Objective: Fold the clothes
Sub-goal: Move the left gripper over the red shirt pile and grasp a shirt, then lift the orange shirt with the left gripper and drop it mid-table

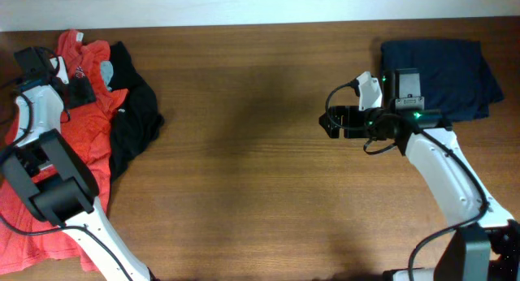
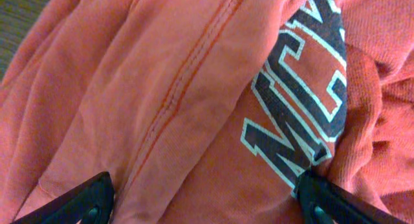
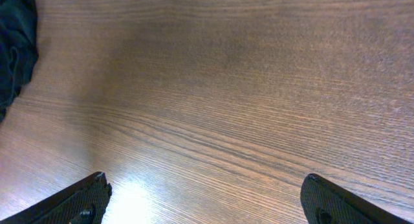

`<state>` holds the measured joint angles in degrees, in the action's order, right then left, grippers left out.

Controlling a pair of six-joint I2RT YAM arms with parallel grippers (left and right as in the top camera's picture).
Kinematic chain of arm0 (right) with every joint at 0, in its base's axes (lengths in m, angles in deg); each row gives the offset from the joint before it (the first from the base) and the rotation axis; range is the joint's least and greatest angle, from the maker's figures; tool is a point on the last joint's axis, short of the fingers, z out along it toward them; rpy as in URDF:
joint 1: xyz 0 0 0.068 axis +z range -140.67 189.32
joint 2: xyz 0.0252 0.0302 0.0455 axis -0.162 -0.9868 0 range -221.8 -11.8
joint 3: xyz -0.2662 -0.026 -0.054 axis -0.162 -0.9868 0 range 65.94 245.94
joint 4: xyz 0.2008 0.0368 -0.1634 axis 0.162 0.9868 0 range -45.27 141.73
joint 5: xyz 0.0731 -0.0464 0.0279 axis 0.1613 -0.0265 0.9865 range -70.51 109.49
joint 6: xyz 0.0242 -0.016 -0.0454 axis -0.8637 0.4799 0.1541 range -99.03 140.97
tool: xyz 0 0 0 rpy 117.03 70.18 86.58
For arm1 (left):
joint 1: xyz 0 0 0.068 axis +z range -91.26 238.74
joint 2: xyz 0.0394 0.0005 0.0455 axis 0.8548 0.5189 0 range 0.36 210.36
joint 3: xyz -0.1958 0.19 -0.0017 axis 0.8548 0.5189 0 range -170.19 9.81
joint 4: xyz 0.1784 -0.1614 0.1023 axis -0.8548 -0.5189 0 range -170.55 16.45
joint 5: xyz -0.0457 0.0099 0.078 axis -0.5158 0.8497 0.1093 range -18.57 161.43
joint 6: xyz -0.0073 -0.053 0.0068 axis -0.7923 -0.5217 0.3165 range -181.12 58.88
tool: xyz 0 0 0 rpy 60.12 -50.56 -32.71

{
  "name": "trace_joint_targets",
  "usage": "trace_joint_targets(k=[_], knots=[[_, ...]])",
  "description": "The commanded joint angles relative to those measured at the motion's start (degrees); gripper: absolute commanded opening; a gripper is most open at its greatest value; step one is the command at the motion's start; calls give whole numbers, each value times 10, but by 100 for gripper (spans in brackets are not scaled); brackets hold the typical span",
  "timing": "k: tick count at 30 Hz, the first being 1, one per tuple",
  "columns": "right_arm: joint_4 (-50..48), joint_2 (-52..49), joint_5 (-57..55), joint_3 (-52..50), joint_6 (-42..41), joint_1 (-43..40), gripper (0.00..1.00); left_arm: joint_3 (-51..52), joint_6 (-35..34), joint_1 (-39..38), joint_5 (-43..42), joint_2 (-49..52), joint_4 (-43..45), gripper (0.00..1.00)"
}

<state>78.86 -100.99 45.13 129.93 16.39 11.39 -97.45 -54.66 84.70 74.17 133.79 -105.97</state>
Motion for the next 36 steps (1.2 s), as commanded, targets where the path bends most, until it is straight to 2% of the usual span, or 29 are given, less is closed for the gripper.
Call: trace_joint_targets(k=[1,2,4,6,8,11,13,16,20,25,31,36], knots=[[-6,-7,7,12,-3,-2,99,-11,9,4,-2,11,7,84],[-9,-7,7,12,-3,-2,98,-11,9,4,-2,11,7,82],[-15,-7,7,12,-4,-2,99,-11,9,5,-2,11,7,72],[-18,-7,7,12,-3,-2,98,-11,9,5,-2,11,7,52],[-20,-7,7,12,-3,-2,99,-11,9,5,-2,11,7,42],[-21,-7,7,12,-3,-2,98,-11,9,5,-2,11,7,39],[-20,-7,7,12,-4,-2,99,-11,9,5,-2,11,7,34],[-20,-7,7,12,-3,-2,99,-11,9,5,-2,11,4,3],[-23,-7,7,12,-3,-2,99,-40,-20,5,-2,2,-19,1],[-46,-4,7,14,-4,-2,98,-139,-67,1,-7,-33,-96,1],[-54,13,7,35,-4,-2,97,-237,-71,-20,-44,-90,-177,1],[-4,44,-21,84,-4,-3,93,-276,-71,-52,-69,-143,-220,1]])
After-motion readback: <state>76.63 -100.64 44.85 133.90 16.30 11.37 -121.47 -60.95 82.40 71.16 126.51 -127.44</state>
